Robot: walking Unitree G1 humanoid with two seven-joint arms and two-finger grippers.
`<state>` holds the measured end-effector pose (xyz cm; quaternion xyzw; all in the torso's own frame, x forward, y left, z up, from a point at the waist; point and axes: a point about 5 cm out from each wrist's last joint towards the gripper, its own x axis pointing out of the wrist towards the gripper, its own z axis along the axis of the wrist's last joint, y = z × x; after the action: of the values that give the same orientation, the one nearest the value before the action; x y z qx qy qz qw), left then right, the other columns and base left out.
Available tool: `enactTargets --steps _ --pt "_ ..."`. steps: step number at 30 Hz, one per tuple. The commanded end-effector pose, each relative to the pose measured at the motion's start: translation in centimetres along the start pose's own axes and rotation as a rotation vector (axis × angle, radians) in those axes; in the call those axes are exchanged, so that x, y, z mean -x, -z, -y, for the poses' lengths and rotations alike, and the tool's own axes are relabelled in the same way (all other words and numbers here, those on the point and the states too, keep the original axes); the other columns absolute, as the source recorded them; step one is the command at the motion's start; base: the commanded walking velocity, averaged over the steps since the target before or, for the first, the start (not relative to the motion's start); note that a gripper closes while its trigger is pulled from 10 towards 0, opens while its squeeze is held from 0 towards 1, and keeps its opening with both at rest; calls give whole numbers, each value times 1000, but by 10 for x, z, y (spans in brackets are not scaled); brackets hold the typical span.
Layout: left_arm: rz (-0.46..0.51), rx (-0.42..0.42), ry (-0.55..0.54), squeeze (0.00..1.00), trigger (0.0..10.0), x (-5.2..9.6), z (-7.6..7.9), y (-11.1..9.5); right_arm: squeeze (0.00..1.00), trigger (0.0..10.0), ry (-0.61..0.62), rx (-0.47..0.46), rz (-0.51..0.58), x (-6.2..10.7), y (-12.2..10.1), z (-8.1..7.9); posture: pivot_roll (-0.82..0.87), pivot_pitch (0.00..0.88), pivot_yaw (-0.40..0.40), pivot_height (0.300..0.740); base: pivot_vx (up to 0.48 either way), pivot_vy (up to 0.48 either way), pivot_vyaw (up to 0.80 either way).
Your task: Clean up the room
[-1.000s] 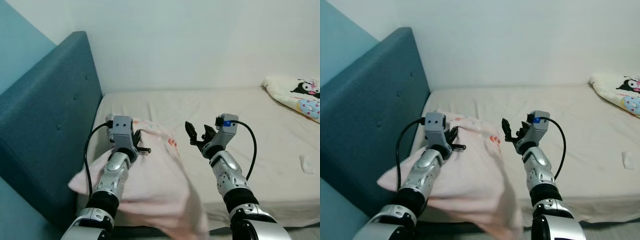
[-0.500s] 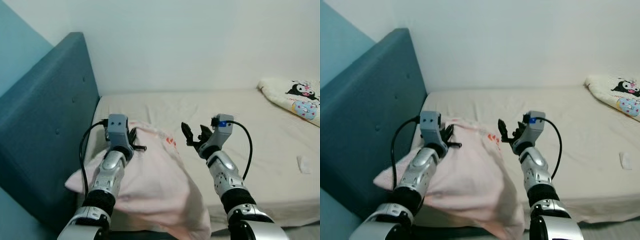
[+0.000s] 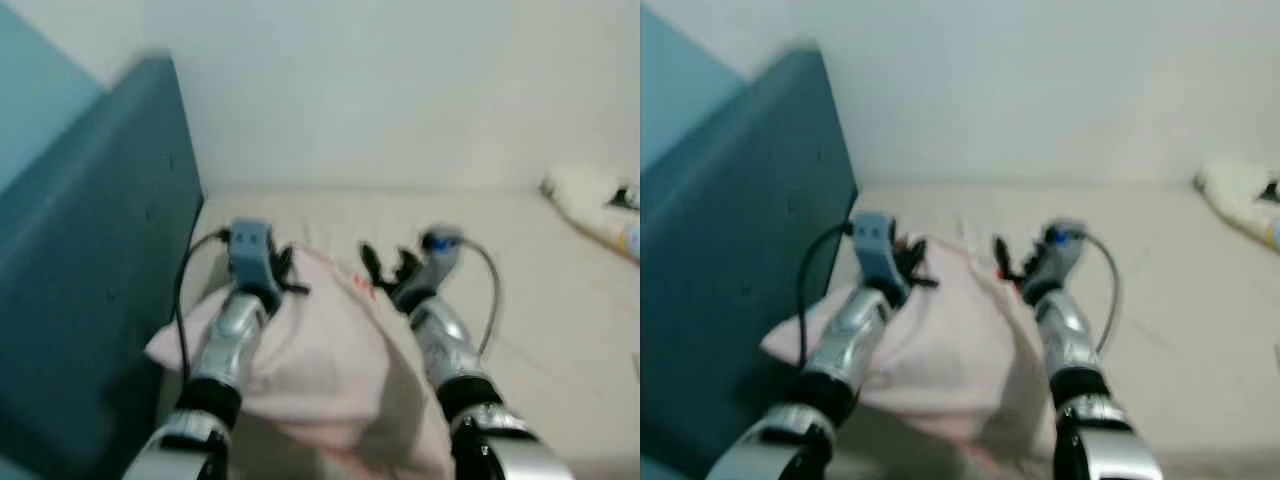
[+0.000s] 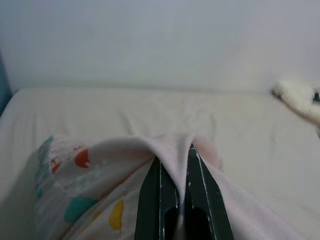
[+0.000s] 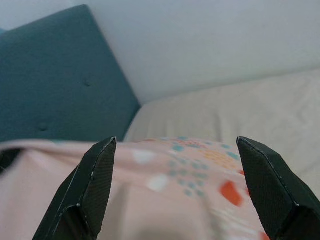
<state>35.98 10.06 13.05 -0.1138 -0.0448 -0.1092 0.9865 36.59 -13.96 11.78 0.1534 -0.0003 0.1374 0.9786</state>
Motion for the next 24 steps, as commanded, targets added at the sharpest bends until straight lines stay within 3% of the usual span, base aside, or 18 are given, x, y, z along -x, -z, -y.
enactTargets --steps 1,8,16,17,18,20,21,22,23,24 --pt "82 18 60 0 10000 -6 15 -17 0 10000 51 8 -7 7 0 16 -191 0 -14 740 0 0 0" --pt "139 53 43 0 10000 -16 19 -35 0 10000 50 12 -6 6 -1 16 -197 0 -16 740 0 0 0" --pt "216 2 9 0 10000 -49 34 -76 0 10000 48 17 -1 6 -3 16 -219 0 -6 740 0 0 0" --pt "249 -58 -49 0 10000 -54 33 -89 0 10000 50 19 5 6 -3 16 -239 0 7 740 0 0 0" --pt "249 -58 -49 0 10000 -54 33 -89 0 10000 50 19 5 6 -3 16 -239 0 7 740 0 0 0" --pt "247 -238 -196 0 10000 -60 19 -101 0 10000 64 21 28 11 -5 19 -289 0 35 740 0 0 0" --pt "247 -238 -196 0 10000 -60 19 -101 0 10000 64 21 28 11 -5 19 -289 0 35 740 0 0 0" --pt "213 -352 -277 0 10000 -58 7 -95 0 10000 75 19 40 15 -5 21 -302 0 40 740 0 0 0" --pt "129 -443 -359 0 10000 -51 -11 -76 0 10000 81 21 50 20 -5 23 -336 0 50 740 0 0 0" --pt "73 -497 -408 0 10000 -44 -23 -62 0 10000 83 24 55 24 -5 24 -347 4 51 740 0 0 0"
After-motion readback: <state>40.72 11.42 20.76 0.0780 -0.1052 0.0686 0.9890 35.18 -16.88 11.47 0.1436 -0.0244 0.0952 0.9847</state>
